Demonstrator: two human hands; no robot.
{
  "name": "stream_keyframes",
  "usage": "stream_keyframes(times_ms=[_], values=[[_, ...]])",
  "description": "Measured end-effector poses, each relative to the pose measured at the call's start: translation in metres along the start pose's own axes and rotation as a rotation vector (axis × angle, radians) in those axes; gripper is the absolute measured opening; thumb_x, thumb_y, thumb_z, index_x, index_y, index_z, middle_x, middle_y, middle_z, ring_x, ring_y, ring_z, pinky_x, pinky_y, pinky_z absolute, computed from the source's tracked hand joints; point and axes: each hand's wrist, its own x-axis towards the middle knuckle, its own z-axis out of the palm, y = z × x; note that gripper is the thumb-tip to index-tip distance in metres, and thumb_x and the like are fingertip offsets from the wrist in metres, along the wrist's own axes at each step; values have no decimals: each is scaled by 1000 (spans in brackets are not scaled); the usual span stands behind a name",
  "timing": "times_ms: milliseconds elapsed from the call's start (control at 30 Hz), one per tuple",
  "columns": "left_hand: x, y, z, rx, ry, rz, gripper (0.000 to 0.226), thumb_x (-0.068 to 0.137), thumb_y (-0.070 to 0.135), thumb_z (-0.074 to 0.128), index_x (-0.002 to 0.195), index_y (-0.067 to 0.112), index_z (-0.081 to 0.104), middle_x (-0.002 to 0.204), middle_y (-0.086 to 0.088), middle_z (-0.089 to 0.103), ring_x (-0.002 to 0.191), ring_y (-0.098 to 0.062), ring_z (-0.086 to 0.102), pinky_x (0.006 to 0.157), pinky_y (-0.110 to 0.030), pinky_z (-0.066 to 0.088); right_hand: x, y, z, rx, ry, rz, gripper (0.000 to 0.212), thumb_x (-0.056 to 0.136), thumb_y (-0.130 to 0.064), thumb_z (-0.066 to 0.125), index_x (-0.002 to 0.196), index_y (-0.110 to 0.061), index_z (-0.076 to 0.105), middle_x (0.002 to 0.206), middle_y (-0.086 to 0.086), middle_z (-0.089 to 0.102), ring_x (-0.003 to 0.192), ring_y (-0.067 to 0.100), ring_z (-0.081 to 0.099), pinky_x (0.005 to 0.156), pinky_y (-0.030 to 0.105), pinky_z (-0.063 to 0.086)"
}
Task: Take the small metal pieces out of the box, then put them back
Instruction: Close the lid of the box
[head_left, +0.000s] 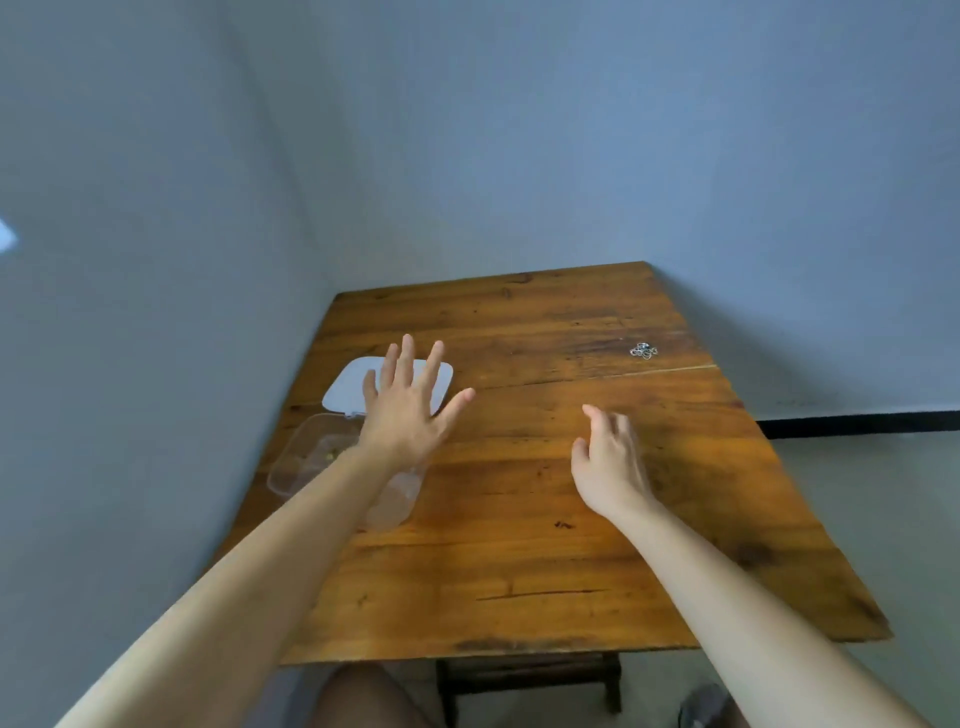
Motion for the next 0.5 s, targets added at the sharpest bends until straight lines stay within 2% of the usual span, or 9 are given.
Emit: stream_keyframes(times_ms=[167, 267, 367, 500], values=[[-38, -73, -12, -8, 18, -229, 81, 92, 74, 21, 159, 31, 5, 168, -8, -6, 154, -28, -10, 121, -53, -4, -20, -62, 45, 290, -134, -23, 54, 107, -30, 36, 158, -19, 20, 163, 6, 21, 147, 25, 29, 113, 37, 31], [-52, -103, -11, -156, 9, -374, 86, 91, 76, 23, 159, 27, 7, 168, -11, 0, 154, -30, -4, 123, -53, 2, -30, -88, 66, 409, -217, -56, 56, 108, -36, 32, 159, -19, 16, 166, 2, 17, 151, 21, 19, 118, 36, 21], [-65, -103, -7, -376, -13, -473, 93, 87, 79, 24, 159, 23, 8, 168, -12, 2, 155, -30, 3, 124, -52, 8, -38, -104, 79, 500, -295, -71, 60, 107, -44, 29, 160, -21, 12, 167, -1, 13, 152, 18, 15, 120, 34, 16], [-74, -79, -4, -374, -51, -461, 87, 90, 77, 23, 160, 26, 9, 168, -9, 3, 154, -31, 7, 123, -51, 9, -39, -105, 78, 576, -296, -24, 61, 105, -49, 27, 159, -24, 15, 166, -3, 18, 152, 18, 18, 119, 35, 18]])
